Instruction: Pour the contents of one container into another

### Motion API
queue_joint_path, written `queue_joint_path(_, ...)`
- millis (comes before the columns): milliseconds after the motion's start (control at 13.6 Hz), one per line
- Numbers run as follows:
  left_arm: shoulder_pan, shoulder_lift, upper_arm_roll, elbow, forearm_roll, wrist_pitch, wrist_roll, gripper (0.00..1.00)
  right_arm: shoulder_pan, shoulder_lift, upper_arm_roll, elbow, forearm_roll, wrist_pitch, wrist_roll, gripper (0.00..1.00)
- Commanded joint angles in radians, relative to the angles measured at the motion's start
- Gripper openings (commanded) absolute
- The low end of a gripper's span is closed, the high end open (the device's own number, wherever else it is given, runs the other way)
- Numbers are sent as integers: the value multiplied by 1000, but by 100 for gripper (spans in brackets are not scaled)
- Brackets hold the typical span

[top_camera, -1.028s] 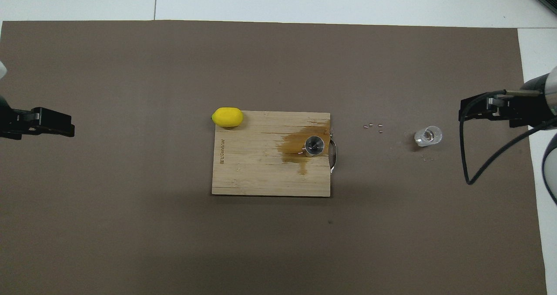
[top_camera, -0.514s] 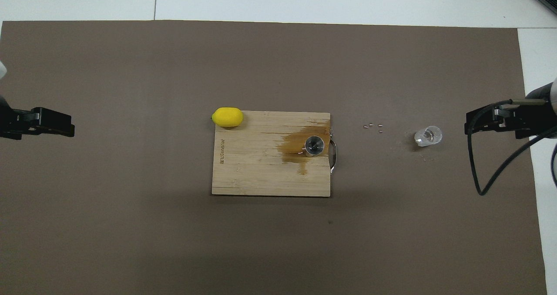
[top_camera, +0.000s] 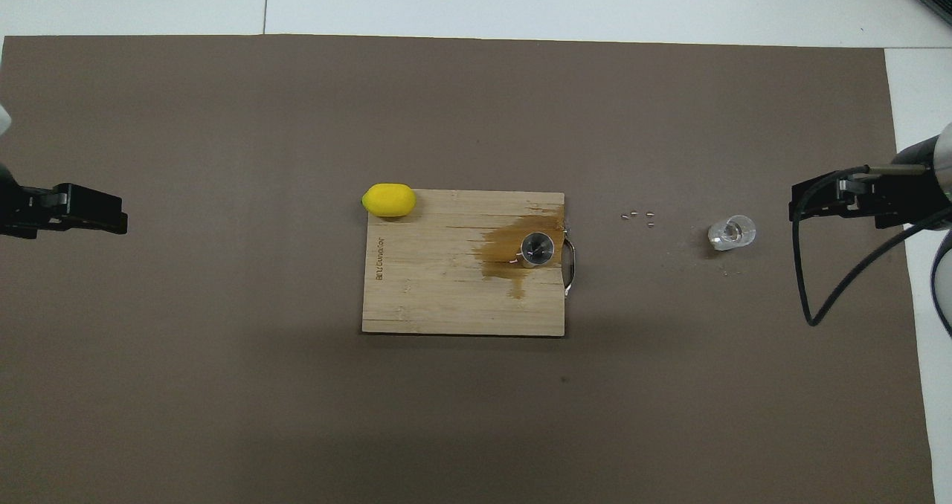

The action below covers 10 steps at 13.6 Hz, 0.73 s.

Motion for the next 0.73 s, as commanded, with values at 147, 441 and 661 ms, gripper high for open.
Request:
queue_joint_path(147,-1,-20,2,-12,2,-13,3,100,0,-10,6,-17,-19,8,40,100)
queue_joint_path(441,-1,-20,2,-12,2,-13,3,100,-2,-13,6,-24,-19,8,49,100)
queue_joint_path(661,-1,-20,2,-12,2,-13,3,100,0,-13,8,-24,-19,8,49,100)
